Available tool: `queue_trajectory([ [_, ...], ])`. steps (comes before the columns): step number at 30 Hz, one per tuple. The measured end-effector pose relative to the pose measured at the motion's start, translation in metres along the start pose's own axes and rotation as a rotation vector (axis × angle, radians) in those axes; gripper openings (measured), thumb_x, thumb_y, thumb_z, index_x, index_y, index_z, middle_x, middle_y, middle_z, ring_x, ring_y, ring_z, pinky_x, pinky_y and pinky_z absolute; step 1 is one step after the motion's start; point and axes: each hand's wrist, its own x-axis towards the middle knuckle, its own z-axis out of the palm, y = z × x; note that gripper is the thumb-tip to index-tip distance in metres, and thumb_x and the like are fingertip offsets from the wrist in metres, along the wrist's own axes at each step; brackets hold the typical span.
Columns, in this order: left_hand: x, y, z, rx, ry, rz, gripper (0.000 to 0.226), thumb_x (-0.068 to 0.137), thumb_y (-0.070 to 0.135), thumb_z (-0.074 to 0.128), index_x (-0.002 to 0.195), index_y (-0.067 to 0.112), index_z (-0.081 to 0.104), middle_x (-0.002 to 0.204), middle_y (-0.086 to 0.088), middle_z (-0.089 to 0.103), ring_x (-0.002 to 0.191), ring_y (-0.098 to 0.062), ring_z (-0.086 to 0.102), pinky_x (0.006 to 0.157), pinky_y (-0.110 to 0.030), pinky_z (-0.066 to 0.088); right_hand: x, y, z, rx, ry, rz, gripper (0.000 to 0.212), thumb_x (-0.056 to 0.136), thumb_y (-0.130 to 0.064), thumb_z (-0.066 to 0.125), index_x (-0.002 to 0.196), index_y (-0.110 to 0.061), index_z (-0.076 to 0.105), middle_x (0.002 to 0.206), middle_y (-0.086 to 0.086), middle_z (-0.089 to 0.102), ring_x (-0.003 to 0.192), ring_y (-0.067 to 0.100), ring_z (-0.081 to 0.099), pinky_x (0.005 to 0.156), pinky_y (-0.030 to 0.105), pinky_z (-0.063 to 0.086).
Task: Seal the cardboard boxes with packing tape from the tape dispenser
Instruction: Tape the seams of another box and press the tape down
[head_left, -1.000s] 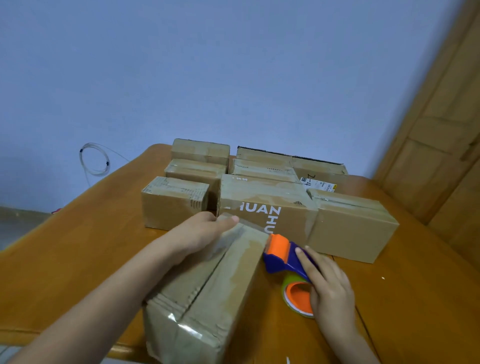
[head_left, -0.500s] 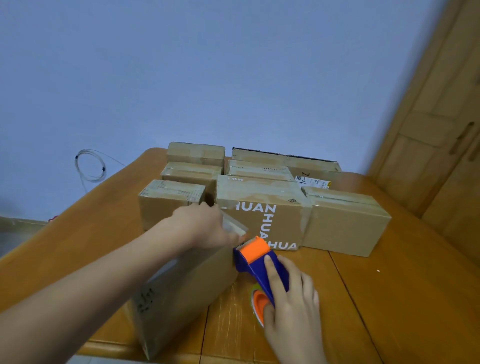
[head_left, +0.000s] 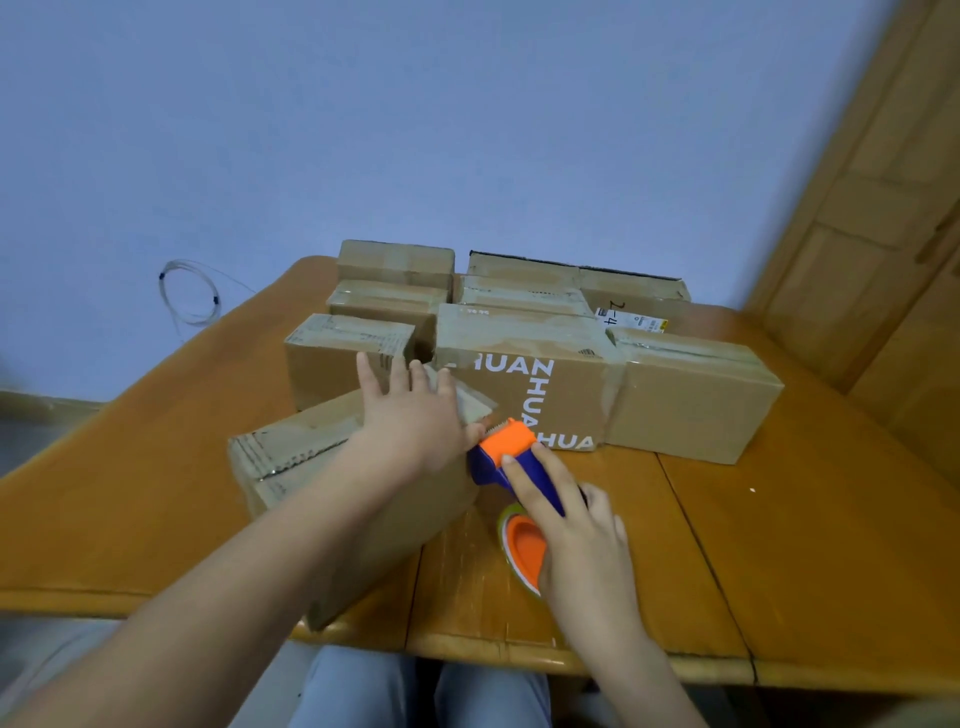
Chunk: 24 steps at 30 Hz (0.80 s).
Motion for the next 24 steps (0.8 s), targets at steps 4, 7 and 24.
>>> queue_trajectory([
  [4,0.000,0.008,0.005,-0.146,-0.006,-0.031,0.081,0.096,0.062,0.024,0.154,0.013,-0.004,0.160,-0.018,-0.006,0.148,-0.032,-0.007,0.116,-0.056,-0.003,-0.002,-0.004,-0.004,0.000,-0.058,0.042,0.128,0.026,-0.005,0.093,0.139,-0.034,0.042,0.137,-0.001,0.049,0.090,0.027,0.062,0.060,0.034,0.052],
  [7,-0.003,0.005,0.012,-0.189,0.035,-0.019,0.086,0.094,0.065,0.028,0.153,0.011,-0.004,0.160,-0.018,-0.007,0.148,-0.032,-0.008,0.117,-0.052,-0.002,-0.005,-0.006,-0.005,0.004,-0.089,0.062,0.127,0.025,-0.008,0.094,0.138,-0.035,0.043,0.137,0.000,0.051,0.087,0.027,0.062,0.058,0.033,0.052],
  [24,-0.002,0.002,0.011,-0.227,0.023,0.001,0.086,0.095,0.062,0.031,0.153,0.010,-0.004,0.160,-0.019,-0.007,0.147,-0.032,-0.009,0.117,-0.051,-0.003,0.004,-0.011,-0.036,-0.061,-0.330,0.049,0.105,0.067,-0.010,0.079,0.146,-0.047,0.021,0.156,-0.008,0.023,0.111,0.031,0.049,0.081,0.043,0.046],
])
